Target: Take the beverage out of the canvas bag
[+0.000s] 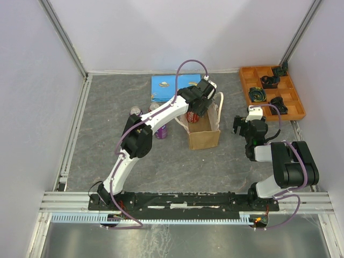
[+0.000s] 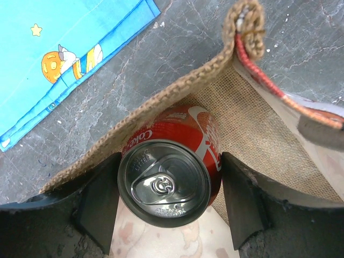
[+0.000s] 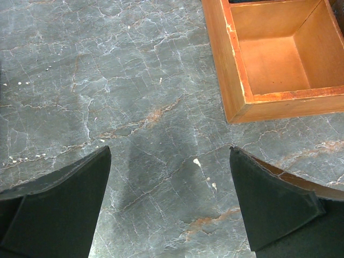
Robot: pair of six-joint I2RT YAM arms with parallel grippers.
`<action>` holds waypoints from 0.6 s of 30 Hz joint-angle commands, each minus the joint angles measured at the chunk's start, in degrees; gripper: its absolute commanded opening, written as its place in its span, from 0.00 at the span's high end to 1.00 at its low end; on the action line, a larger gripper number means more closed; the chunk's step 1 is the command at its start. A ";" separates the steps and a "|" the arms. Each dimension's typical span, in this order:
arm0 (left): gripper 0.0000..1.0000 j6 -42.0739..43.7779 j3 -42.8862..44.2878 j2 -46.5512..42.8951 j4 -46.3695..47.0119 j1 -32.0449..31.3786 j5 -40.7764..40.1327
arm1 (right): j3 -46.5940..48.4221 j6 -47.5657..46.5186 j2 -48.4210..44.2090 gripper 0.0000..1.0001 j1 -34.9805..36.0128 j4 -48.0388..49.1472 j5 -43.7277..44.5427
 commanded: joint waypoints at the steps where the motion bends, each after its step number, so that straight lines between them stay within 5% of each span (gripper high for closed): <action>1: 0.33 -1.57 0.67 2.37 -3.01 -0.11 2.85 | 1.34 -0.29 -0.17 0.01 -0.14 2.37 -0.44; 5: 0.52 -1.61 0.46 2.64 -3.25 -0.08 3.60 | 1.35 -0.27 -0.21 0.01 -0.14 2.37 -0.44; 8: 0.91 -1.42 0.46 2.38 -3.62 -0.08 3.92 | 1.35 -0.28 -0.20 0.01 -0.14 2.41 -0.44; 9: 0.96 -1.27 0.48 2.08 -3.58 -0.12 4.19 | 1.35 -0.28 -0.21 0.01 -0.18 2.37 -0.42; 18: 0.97 2.05 7.32 -5.00 -3.54 -0.14 9.69 | 1.27 -0.28 -0.24 0.01 -0.14 2.37 -0.44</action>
